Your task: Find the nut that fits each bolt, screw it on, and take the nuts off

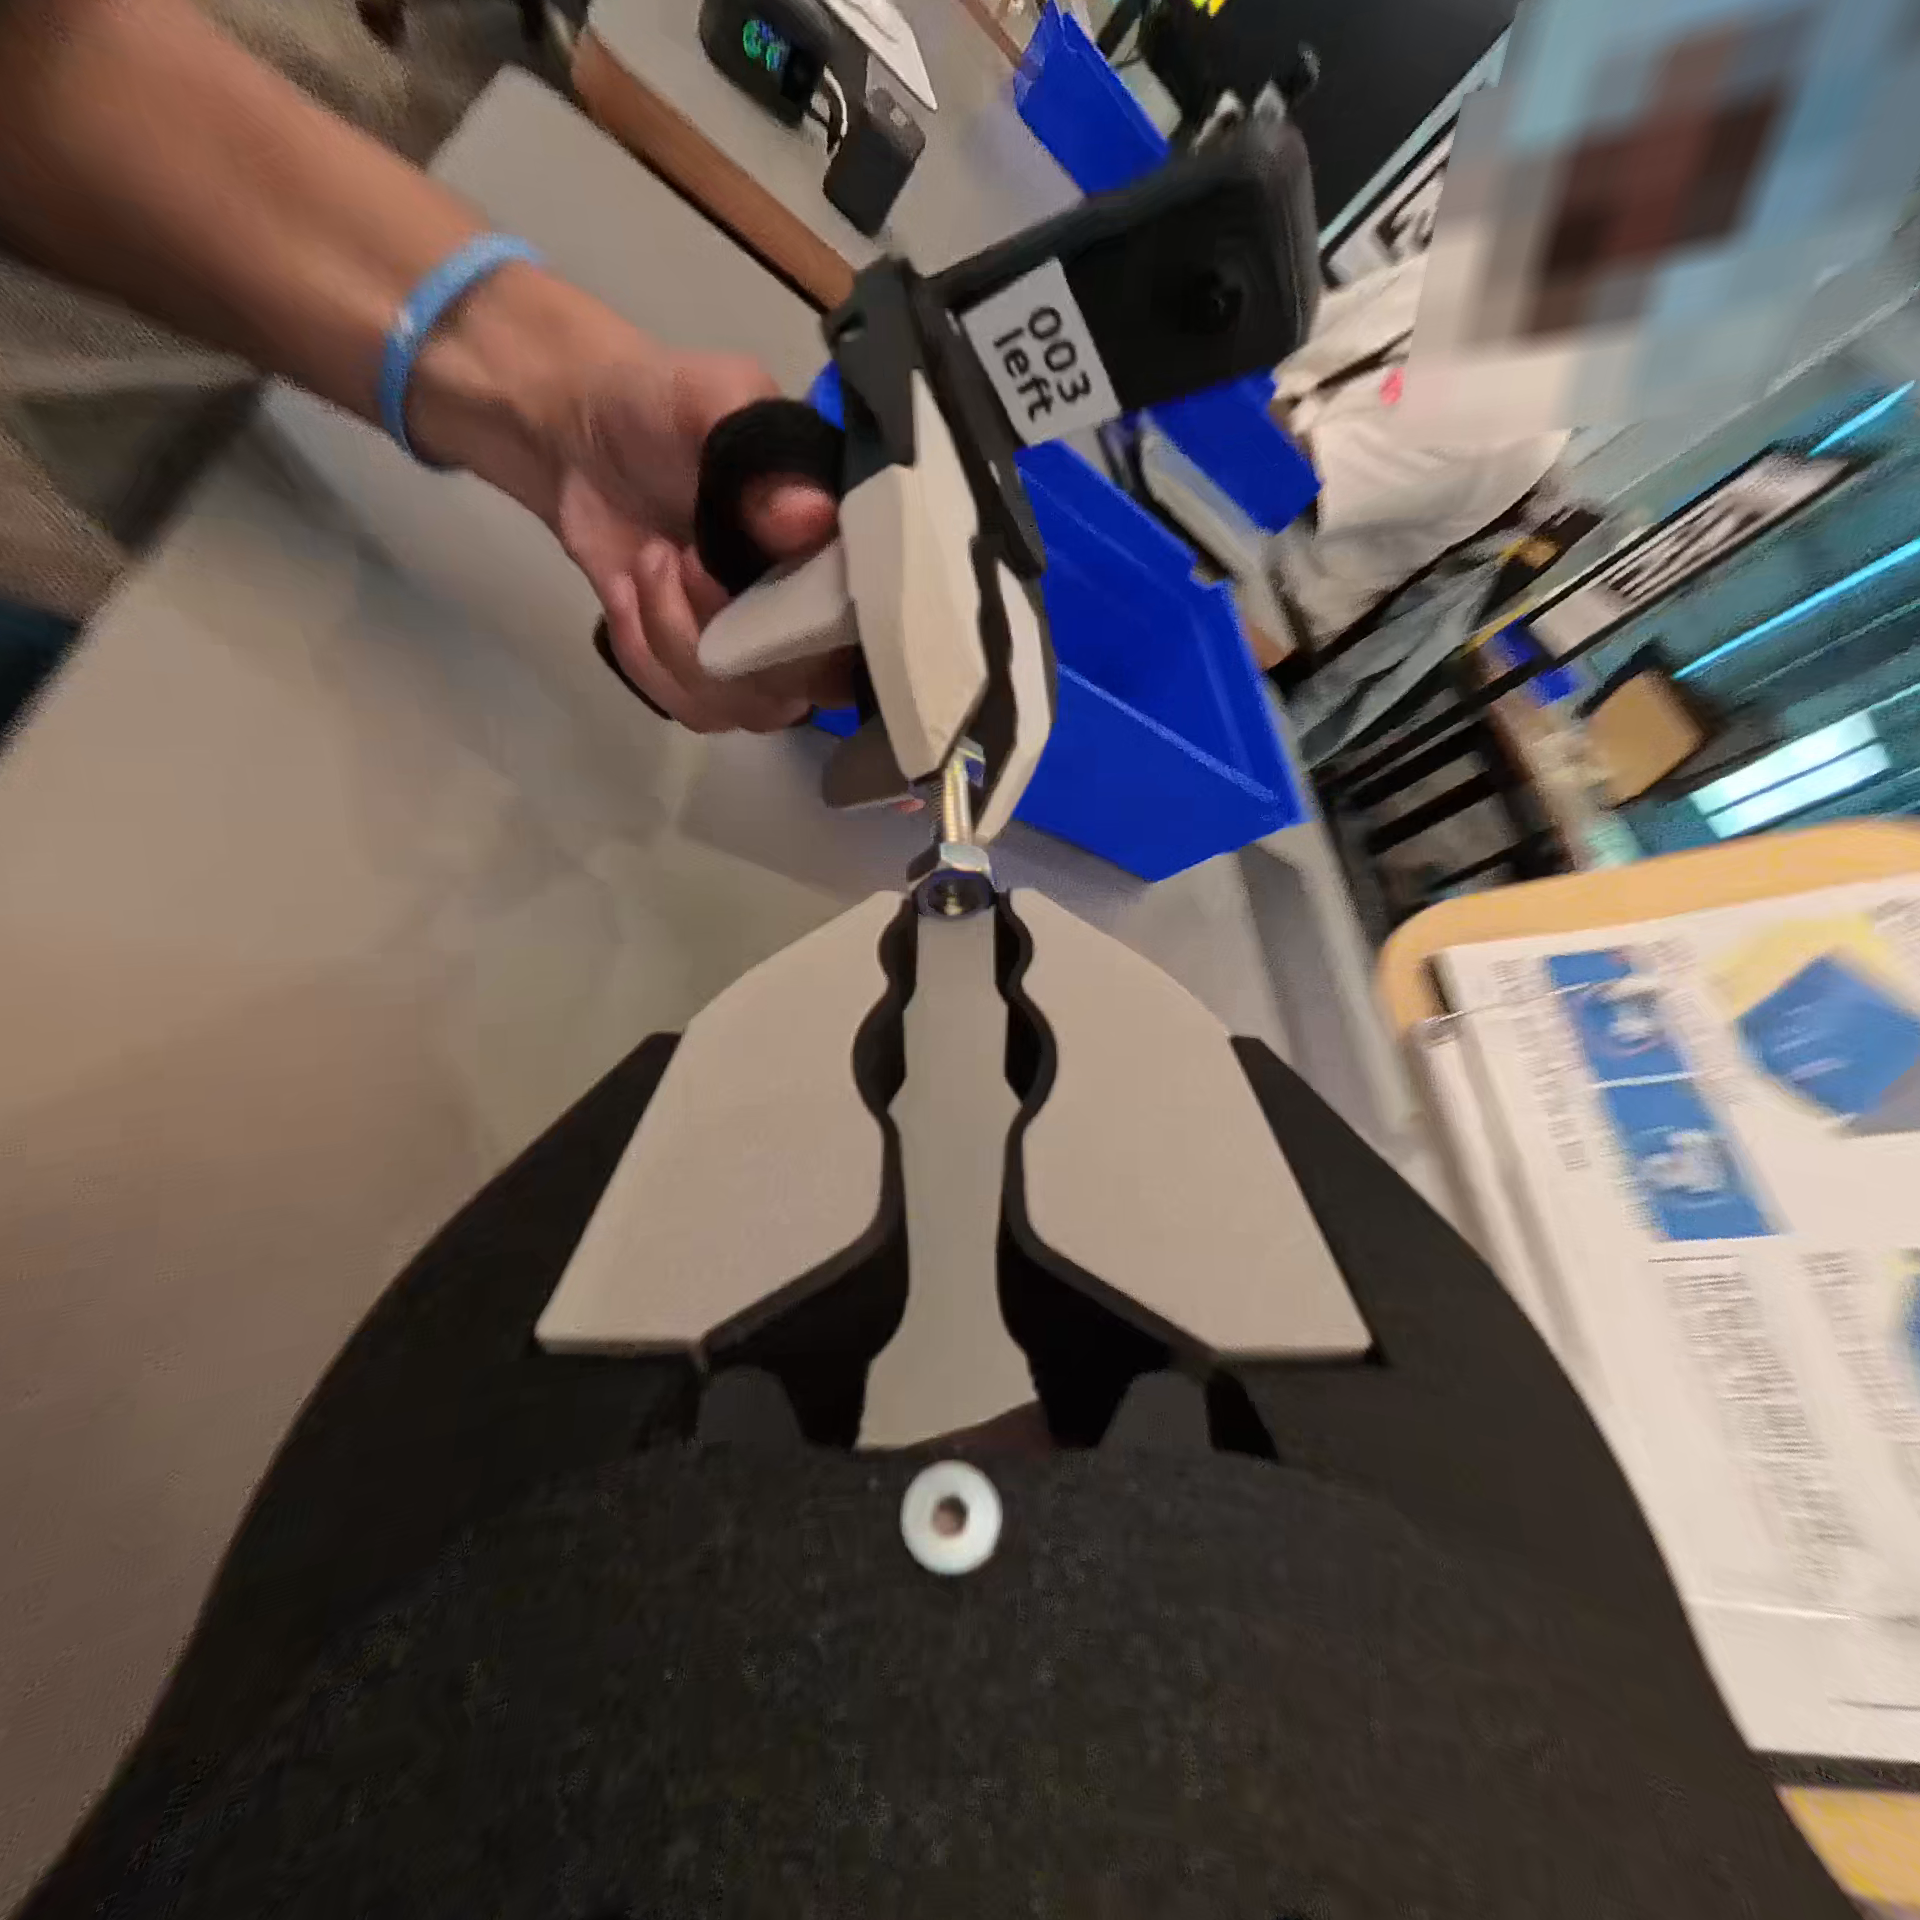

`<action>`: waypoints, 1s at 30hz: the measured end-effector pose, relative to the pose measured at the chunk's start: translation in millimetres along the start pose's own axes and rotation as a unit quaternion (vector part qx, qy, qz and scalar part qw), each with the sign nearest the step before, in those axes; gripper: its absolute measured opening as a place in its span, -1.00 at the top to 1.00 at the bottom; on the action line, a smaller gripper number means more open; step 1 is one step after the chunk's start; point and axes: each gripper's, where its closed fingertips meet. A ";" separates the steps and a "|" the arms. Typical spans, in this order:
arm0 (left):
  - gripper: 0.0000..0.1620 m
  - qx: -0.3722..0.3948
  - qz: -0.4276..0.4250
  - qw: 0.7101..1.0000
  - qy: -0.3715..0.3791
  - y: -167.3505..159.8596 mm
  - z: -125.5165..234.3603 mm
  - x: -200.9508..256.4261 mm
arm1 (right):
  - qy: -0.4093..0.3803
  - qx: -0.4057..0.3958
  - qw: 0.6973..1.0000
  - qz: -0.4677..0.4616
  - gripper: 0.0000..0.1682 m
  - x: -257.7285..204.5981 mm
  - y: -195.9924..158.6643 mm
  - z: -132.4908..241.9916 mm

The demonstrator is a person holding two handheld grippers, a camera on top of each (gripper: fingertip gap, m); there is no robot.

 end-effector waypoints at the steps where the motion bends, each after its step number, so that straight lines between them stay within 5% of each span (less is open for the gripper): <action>1: 0.83 -0.004 -0.009 1.000 0.011 0.0 0.4 -1.6 | 0.023 0.007 0.998 -0.059 0.84 -1.3 -1.1 -1.2; 3: 0.83 -0.007 -0.021 0.999 0.029 0.4 2.4 -4.5 | 0.066 0.030 0.978 -0.198 0.84 -3.2 -0.9 -4.0; 5: 0.83 -0.008 -0.034 0.998 0.048 1.1 4.7 -8.6 | 0.118 0.057 0.921 -0.367 0.84 -5.1 -0.5 -7.3; 10: 0.83 -0.019 -0.066 0.992 0.101 -0.8 3.9 -20.2 | 0.245 0.158 0.653 -0.699 0.84 -4.1 -0.7 -7.9; 12: 0.83 -0.025 -0.059 0.992 0.105 -3.0 3.6 -23.9 | 0.263 0.197 0.597 -0.732 0.80 -2.2 -3.0 -6.6; 13: 0.83 -0.020 -0.050 0.993 0.101 -2.1 4.6 -24.9 | 0.260 0.208 0.605 -0.723 0.78 -3.0 -3.8 -6.1; 15: 0.83 -0.004 -0.027 0.996 0.086 1.1 8.0 -25.2 | 0.228 0.183 0.681 -0.671 0.57 -10.3 -10.5 -9.6; 18: 0.83 0.008 0.002 0.998 0.056 4.4 10.9 -21.7 | 0.106 0.079 0.890 -0.437 0.45 -15.5 -27.9 -13.1; 20: 0.83 0.000 0.009 0.999 0.043 1.6 9.2 -18.9 | 0.017 0.032 0.976 -0.216 0.45 -7.7 -20.9 -6.1; 24: 0.83 -0.023 0.012 0.999 0.026 -8.0 1.8 -14.5 | -0.060 -0.020 0.995 0.074 0.58 -1.2 -3.6 0.0; 26: 0.83 -0.028 0.014 0.999 0.020 -10.7 -0.7 -13.0 | -0.038 -0.038 0.993 0.101 0.56 -5.5 -6.3 -3.6; 30: 0.83 -0.027 0.014 1.000 0.004 -10.2 -1.7 -6.4 | -0.032 -0.044 0.991 0.121 0.83 -4.4 -8.4 -3.9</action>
Point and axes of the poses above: each gripper's, where its closed fingertips meet, z back along the fingers, y out of its top, x = y × z across the jaws, and after that the axes turned 11 degrees about z, right-handed
